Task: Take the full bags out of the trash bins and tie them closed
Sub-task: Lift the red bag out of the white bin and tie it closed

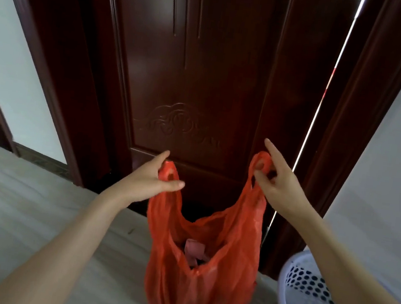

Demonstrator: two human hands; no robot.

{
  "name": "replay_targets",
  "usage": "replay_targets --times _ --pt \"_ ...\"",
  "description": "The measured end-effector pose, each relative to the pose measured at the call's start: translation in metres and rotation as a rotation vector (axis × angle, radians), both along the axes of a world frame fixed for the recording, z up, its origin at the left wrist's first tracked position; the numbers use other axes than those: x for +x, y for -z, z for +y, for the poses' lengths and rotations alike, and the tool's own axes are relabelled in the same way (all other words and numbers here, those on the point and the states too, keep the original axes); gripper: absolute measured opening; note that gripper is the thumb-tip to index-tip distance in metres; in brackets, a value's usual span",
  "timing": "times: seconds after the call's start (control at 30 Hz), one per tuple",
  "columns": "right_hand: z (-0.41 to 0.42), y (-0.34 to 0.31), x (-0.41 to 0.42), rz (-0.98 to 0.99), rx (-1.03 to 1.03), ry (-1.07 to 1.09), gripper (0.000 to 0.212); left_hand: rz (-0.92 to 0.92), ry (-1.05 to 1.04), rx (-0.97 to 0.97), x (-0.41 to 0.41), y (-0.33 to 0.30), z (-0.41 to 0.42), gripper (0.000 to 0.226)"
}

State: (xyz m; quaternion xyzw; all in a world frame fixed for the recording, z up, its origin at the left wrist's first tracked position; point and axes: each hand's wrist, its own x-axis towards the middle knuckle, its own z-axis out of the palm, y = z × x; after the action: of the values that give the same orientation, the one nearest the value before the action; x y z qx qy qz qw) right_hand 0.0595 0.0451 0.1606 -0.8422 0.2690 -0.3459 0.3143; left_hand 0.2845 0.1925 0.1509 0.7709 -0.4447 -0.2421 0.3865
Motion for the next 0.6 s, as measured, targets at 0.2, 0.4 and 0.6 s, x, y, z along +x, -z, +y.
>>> replay_targets --times 0.2,0.4,0.6 --pt "-0.002 0.062 -0.01 0.127 0.322 -0.077 0.122 0.092 -0.112 -0.178 0.017 0.054 0.032 0.144" --pt "-0.027 0.103 0.025 0.199 0.52 -0.12 0.125 0.276 -0.103 0.173 0.032 0.119 0.033 0.133" --pt "-0.063 0.128 0.051 0.165 0.72 0.17 0.126 0.264 0.036 0.101 0.035 0.147 -0.026 0.103"
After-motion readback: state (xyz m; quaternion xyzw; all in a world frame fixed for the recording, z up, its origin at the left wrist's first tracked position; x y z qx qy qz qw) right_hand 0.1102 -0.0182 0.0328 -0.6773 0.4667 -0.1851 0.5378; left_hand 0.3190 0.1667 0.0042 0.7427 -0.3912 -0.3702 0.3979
